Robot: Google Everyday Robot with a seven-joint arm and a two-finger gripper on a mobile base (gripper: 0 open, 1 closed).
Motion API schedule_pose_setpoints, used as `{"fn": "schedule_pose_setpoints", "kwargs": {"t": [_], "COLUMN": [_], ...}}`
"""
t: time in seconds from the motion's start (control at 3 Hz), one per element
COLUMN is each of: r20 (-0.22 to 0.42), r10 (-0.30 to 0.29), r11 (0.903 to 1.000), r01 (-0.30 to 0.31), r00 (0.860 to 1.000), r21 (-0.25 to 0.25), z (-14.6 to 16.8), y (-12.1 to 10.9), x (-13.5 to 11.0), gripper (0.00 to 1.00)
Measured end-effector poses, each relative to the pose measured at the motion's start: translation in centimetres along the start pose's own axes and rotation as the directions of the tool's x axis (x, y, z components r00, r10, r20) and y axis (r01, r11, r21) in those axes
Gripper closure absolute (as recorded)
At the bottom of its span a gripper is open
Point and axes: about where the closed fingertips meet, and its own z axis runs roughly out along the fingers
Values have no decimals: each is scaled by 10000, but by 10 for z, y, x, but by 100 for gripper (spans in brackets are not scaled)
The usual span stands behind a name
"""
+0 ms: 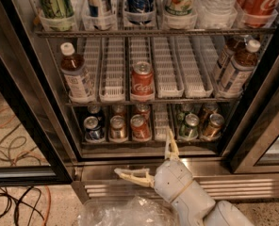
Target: Pick coke can from middle shelf of fridge
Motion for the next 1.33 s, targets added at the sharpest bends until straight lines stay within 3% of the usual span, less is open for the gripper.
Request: {"fn": "schedule_pose_setpoints", "kwargs": {"t": [0.33,0.67,1.0,1.33], "r20": [-9,250,1254,1243], "r10": [-14,6,-496,-493], "r11": [10000,9992,9945,9946], "r01": [14,-17,374,373], "r00": [10000,9997,9909,9910], "r21": [-4,406,976,969], "z": [0,4,49,49], "y": [0,-1,31,32], "x": [0,-2,-29,-28], "gripper": [0,0,0,0]}}
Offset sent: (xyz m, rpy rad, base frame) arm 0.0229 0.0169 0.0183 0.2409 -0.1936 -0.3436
